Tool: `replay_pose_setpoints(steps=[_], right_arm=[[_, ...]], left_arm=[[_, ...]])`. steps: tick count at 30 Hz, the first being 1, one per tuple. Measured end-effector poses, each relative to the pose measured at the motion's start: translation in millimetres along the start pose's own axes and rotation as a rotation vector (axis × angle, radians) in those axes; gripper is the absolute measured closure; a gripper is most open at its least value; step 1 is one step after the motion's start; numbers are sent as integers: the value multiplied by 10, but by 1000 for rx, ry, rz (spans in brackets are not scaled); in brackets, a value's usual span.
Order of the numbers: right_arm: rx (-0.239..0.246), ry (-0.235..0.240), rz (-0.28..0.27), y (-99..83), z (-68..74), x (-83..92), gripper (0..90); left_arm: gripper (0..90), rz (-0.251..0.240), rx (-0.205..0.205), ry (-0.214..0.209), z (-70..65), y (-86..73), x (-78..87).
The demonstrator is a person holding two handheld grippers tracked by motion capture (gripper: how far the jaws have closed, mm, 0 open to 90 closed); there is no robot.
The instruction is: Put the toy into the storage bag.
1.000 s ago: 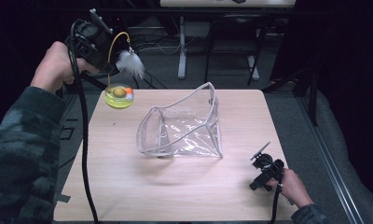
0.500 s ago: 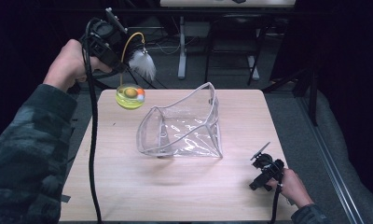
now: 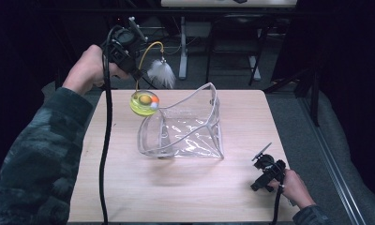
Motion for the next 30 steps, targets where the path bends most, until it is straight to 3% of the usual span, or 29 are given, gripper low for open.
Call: replay_pose_setpoints(steps=[14, 30], right_arm=[[-1, 8, -5, 2, 9, -1, 0], [-1, 9, -5, 1, 9, -1, 0]], left_arm=[[884, 33, -45, -36, -215, 120, -292], [883, 37, -85, -97, -397, 156, -554]])
Point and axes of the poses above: each handheld gripper's, and its own axes: x roughly backward along the jaws, y roughly out of its top, z roughly to its left, the point moved 8 cm from there along -x, roughly forward along the jaws, and after that the axes turned 11 degrees about z, right-handed, at the moved point
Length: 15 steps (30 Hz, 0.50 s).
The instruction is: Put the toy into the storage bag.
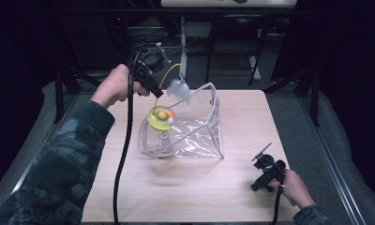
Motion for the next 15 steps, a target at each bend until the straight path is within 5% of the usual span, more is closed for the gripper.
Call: replay_pose_setpoints(steps=[15], right_arm=[[2, 3, -5, 1, 5, -3, 0]], left_arm=[[881, 19, -60, -42, -111, -2, -220]])
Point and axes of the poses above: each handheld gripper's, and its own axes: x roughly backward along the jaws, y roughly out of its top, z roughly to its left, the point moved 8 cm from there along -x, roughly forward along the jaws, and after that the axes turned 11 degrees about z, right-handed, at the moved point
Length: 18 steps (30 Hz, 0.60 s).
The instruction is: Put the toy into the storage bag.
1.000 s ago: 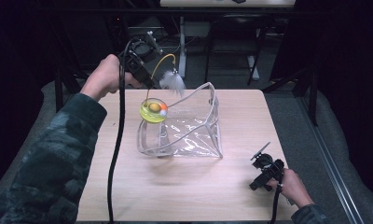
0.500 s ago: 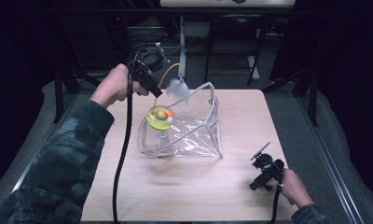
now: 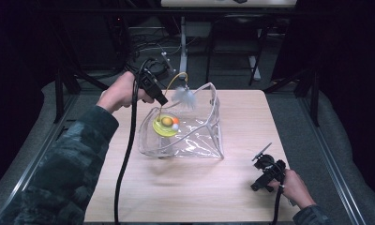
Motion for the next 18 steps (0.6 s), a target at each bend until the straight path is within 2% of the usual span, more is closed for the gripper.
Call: replay_pose_setpoints(steps=[6, 18], right_arm=[[1, 0, -1, 0, 0, 0, 0], [-8, 5, -18, 7, 9, -9, 0]], left_arm=[[881, 13, -16, -15, -34, -22, -123], [881, 13, 8, -42, -24, -97, -369]])
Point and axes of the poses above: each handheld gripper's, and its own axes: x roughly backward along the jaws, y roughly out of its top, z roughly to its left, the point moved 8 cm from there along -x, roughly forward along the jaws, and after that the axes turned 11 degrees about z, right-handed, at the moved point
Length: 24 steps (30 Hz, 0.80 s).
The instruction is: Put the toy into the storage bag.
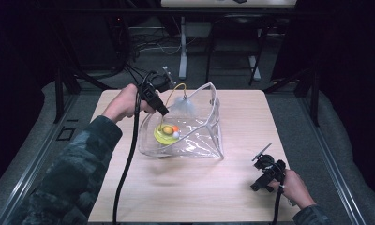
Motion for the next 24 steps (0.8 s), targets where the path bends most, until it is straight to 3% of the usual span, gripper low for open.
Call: replay_pose_setpoints(steps=[12, 13, 15, 24], right_arm=[[5, -14, 11, -7, -11, 11, 0], [-1, 13, -10, 5, 8, -7, 0], [8, -18, 13, -9, -15, 13, 0], [21, -21, 20, -14, -21, 15, 0]], left_arm=[[881, -14, 6, -8, -27, 19, -180], [881, -13, 6, -8, -27, 18, -185], [881, -18, 7, -10, -36, 24, -202], [881, -3, -7, -5, -84, 39, -344]])
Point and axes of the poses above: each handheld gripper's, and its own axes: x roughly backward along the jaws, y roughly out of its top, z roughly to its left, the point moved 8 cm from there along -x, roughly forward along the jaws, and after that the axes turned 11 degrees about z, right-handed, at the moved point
